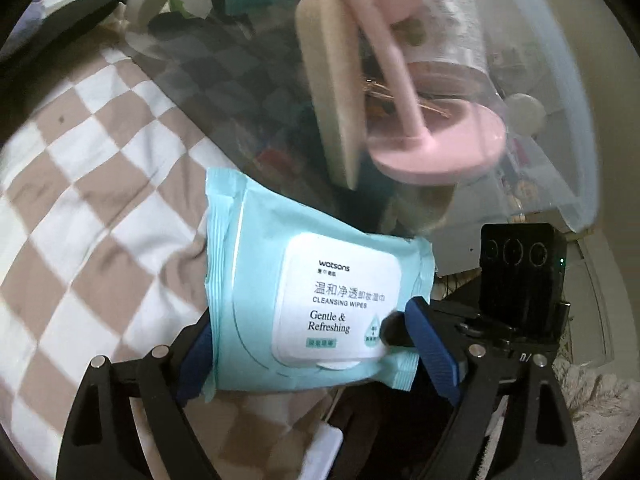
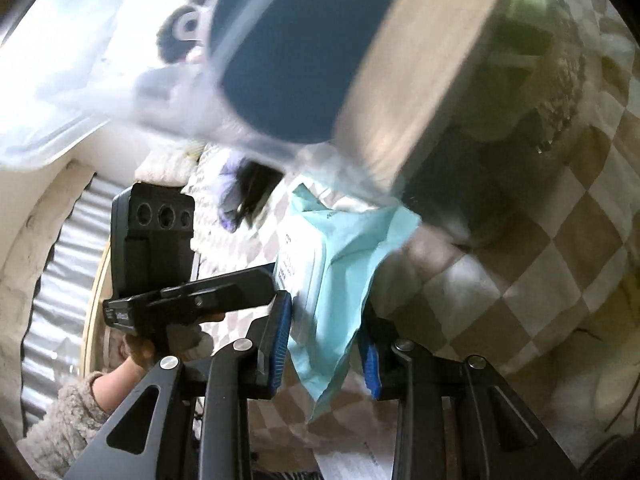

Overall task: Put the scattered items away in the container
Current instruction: 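Grasp the wipes pack with the right gripper while the left gripper releases it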

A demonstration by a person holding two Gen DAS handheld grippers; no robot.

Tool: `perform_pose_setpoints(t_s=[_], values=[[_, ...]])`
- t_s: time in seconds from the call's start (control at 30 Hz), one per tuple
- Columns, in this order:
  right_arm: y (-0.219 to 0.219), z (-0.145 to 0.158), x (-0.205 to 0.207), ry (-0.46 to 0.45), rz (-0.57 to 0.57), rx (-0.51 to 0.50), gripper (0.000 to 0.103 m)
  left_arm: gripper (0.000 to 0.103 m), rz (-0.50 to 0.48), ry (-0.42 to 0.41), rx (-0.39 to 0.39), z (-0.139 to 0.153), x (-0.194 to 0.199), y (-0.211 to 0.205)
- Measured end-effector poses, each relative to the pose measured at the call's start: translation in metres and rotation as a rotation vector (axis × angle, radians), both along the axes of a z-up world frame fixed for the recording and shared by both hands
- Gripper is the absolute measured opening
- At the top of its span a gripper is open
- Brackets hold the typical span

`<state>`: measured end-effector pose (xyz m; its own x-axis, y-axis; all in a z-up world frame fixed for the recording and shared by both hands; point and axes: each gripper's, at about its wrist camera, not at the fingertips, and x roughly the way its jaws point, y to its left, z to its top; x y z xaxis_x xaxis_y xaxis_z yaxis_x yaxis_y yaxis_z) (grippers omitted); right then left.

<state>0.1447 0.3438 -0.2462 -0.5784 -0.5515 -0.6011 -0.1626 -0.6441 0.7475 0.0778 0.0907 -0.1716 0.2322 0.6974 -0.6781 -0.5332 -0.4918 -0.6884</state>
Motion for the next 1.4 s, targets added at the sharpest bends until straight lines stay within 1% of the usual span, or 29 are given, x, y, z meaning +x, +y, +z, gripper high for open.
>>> perform_pose_setpoints(t_s=[0.07,0.13,0.2,0.23,0.3,0.33,0.37,0.4,0.43,0.47,0.5,0.57,0.6,0.7,0.83,0.87,0.9,0.93,0.97,1.0,1.03,1.13,1.17,1.2,1.27,1.33,1.4], values=[[0.001,0.007,0.002,0.015,0.015,-0.009,0.032,0.087,0.029,0.035,-0.013,0.015,0.011,-0.01],[0.001,0.018,0.002,0.041,0.04,0.006,0.032,0.087,0.059,0.068,-0.027,0.032,0.021,-0.02],[0.001,0.024,0.009,0.069,0.063,0.022,0.032,0.084,0.085,0.098,-0.048,0.049,0.024,-0.023],[0.0,0.032,0.011,0.086,0.075,0.033,0.032,0.08,0.1,0.11,-0.065,0.057,0.021,-0.022],[-0.001,0.045,0.014,0.115,0.092,0.053,0.032,0.08,0.121,0.126,-0.092,0.066,-0.01,0.008],[0.0,0.053,0.016,0.13,0.102,0.058,0.032,0.08,0.128,0.143,-0.099,0.074,-0.005,0.009],[0.002,0.058,0.018,0.143,0.107,0.056,0.032,0.08,0.133,0.163,-0.106,0.08,-0.009,0.018],[-0.011,0.061,0.018,0.154,0.113,0.057,0.032,0.08,0.138,0.182,-0.113,0.086,-0.03,0.037],[-0.016,0.067,0.016,0.167,0.119,0.06,0.032,0.08,0.145,0.199,-0.118,0.084,-0.048,0.052],[-0.015,0.075,0.019,0.182,0.126,0.067,0.032,0.08,0.152,0.214,-0.12,0.08,-0.053,0.056],[-0.018,0.079,0.015,0.191,0.129,0.071,0.033,0.08,0.16,0.227,-0.12,0.082,-0.054,0.051],[-0.03,0.092,0.022,0.206,0.134,0.068,0.033,0.08,0.174,0.251,-0.12,0.092,-0.058,0.042],[-0.021,0.096,0.028,0.21,0.137,0.062,0.032,0.08,0.18,0.261,-0.118,0.1,-0.061,0.042],[-0.015,0.115,0.03,0.238,0.139,0.065,0.033,0.08,0.194,0.313,-0.093,0.124,-0.056,0.042],[0.0,0.144,0.026,0.29,0.131,0.113,0.033,0.08,0.213,0.379,-0.053,0.157,-0.054,0.056],[-0.011,0.15,0.029,0.302,0.128,0.122,0.033,0.08,0.215,0.396,-0.043,0.166,-0.055,0.062],[-0.017,0.163,0.029,0.317,0.124,0.135,0.033,0.08,0.218,0.413,-0.033,0.176,-0.056,0.067],[-0.012,0.173,0.029,0.335,0.118,0.148,0.033,0.08,0.223,0.434,-0.022,0.186,-0.059,0.073],[-0.008,0.184,0.024,0.354,0.112,0.163,0.033,0.08,0.228,0.456,-0.011,0.197,-0.063,0.08],[-0.013,0.198,0.011,0.374,0.104,0.177,0.033,0.08,0.235,0.474,0.002,0.207,-0.067,0.087],[-0.031,0.215,-0.01,0.396,0.096,0.189,0.033,0.08,0.247,0.492,0.019,0.219,-0.073,0.093],[-0.02,0.251,-0.032,0.456,0.077,0.221,0.033,0.081,0.282,0.541,0.065,0.252,-0.095,0.109],[-0.014,0.26,-0.032,0.47,0.076,0.232,0.033,0.081,0.295,0.562,0.08,0.263,-0.103,0.113],[-0.011,0.264,-0.042,0.482,0.076,0.239,0.033,0.081,0.304,0.579,0.093,0.271,-0.111,0.116],[-0.005,0.286,-0.064,0.507,0.082,0.261,0.033,0.081,0.328,0.605,0.12,0.288,-0.129,0.119],[-0.001,0.3,-0.081,0.52,0.087,0.274,0.033,0.081,0.35,0.602,0.137,0.296,-0.147,0.12],[0.006,0.31,-0.086,0.524,0.082,0.281,0.033,0.082,0.372,0.595,0.149,0.297,-0.165,0.122]])
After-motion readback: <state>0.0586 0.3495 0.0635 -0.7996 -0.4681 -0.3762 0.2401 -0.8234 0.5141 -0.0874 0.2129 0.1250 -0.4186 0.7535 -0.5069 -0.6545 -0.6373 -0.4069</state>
